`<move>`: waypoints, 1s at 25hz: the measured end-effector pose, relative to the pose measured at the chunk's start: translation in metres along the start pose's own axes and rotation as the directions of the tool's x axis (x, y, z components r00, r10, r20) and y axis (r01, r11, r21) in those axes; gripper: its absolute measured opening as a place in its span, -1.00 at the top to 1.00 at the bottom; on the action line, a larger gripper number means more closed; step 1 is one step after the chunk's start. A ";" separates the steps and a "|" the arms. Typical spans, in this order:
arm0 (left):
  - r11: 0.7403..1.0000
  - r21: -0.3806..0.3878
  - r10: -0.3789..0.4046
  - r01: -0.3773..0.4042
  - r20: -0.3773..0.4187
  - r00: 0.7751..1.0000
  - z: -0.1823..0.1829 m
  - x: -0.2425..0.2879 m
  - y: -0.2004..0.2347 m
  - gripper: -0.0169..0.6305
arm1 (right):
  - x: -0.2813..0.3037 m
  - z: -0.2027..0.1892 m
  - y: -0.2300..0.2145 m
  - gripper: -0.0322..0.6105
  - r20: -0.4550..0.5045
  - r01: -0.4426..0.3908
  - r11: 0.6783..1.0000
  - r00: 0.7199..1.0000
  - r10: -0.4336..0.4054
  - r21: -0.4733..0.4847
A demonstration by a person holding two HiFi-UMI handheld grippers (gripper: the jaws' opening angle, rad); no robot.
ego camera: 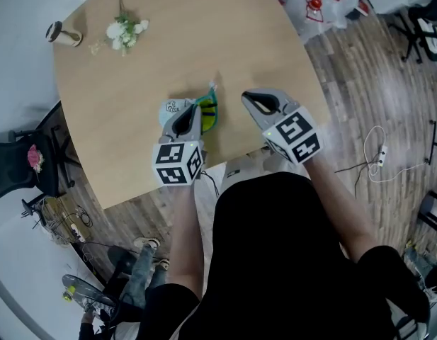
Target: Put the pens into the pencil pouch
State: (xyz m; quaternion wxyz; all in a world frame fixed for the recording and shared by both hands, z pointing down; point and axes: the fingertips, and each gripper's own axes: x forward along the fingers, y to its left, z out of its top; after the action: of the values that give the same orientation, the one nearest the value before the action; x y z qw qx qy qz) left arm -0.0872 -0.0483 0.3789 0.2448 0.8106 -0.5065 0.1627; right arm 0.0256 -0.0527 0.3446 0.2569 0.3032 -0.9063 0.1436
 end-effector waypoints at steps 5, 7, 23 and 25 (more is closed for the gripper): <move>1.000 -0.013 0.006 -0.005 0.014 1.000 0.003 -0.002 0.005 0.90 | 0.004 0.001 0.007 0.88 -0.023 -0.022 0.999 1.000 0.022 -0.031; 1.000 -0.012 0.005 -0.005 0.019 1.000 0.004 -0.003 0.006 0.90 | 0.006 0.002 0.009 0.88 -0.030 -0.027 0.999 0.999 0.026 -0.038; 1.000 -0.015 -0.009 0.009 0.025 1.000 0.005 -0.002 0.014 0.89 | 0.021 0.012 0.018 0.88 -0.056 -0.049 0.997 0.997 0.045 -0.067; 1.000 -0.017 -0.010 0.010 0.024 1.000 0.004 -0.002 0.015 0.89 | 0.022 0.012 0.019 0.88 -0.058 -0.051 0.996 0.997 0.047 -0.070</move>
State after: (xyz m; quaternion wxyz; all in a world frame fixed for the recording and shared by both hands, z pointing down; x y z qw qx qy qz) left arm -0.1017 -0.0549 0.3779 0.2464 0.8129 -0.5067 0.1471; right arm -0.0058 -0.0539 0.3449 0.2896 0.2674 -0.9104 0.1262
